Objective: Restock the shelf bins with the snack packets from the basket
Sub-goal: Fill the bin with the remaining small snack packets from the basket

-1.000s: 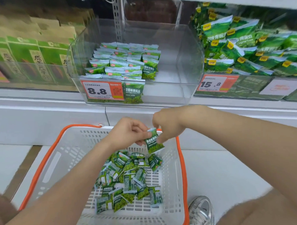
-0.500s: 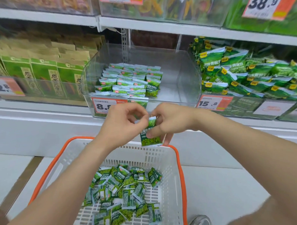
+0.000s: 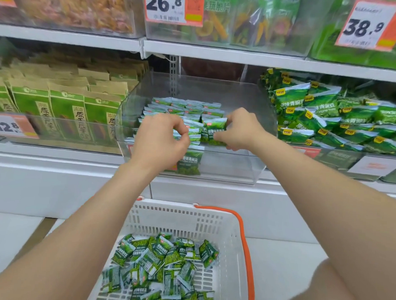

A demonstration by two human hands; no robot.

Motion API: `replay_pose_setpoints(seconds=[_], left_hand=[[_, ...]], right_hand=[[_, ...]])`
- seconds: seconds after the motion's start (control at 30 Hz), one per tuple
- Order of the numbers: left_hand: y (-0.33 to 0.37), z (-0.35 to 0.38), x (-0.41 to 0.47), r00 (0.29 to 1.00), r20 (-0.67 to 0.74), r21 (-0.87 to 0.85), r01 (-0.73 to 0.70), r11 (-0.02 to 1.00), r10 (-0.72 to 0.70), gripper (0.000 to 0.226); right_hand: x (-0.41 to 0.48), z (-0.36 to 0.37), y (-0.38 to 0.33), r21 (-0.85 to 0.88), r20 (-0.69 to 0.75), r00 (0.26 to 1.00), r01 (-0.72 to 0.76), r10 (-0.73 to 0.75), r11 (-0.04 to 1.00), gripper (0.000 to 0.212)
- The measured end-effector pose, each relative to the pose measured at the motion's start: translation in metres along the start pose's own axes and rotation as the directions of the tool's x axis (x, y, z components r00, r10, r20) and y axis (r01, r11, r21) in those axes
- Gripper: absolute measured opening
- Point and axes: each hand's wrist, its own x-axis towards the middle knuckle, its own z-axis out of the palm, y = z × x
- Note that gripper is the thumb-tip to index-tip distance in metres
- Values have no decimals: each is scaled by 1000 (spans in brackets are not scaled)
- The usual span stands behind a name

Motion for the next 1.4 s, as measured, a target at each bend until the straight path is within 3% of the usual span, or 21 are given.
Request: replay_pose_setpoints(seconds=[0.13,0.33,0.43,0.63,0.73,0.8,0.87,0.97,1.07,1.17,1.27,1.4], left_hand=[[-2,-3,6,986,108,22,129,991,-131,12],[-1,-4,11,969,181,74,159,985,-170,11],[-3,-5,12,969,180,91,154,984,-168,11],[-6,3,6,988,98,98,112,989,-121,7],[-11,4,1,1000,9,57,-2,998,1,7],[-12,6,-6,974,-122,28,-188,982,190,6],[-9,10,-19,887,-278,117,-349,930,368,5],[-9,24,-48,809,-375,159,-426,891,453,11],[-31,52,-84,874,-173,88,-445,891,453,15],[-63,84,-119,939,230,69,-279,958,257,15],[-91,106,-152,839,544,186,-133,973,10,23],[-126,135,-196,665,715,396,-134,908,-214,20]], right_hand=[[21,12,-3,-76,65,992,-99,104,992,23],[36,20,-17,-105,70,978,-189,197,976,34],[36,22,-17,-190,85,969,-211,231,959,46],[23,10,-18,-84,153,957,-236,246,968,46],[3,2,-20,-306,-76,996,-59,38,950,35],[-17,1,-28,-366,-187,968,88,-166,926,28],[-41,-1,-40,-317,-182,927,260,-328,912,29],[-77,-1,-50,-328,11,878,455,-478,828,31],[-104,12,-43,-355,329,836,541,-440,763,33],[-120,39,-26,-385,609,737,598,-293,703,27],[-130,67,-13,-449,735,657,659,-171,604,19],[-134,93,-3,-457,811,579,712,-78,533,22]])
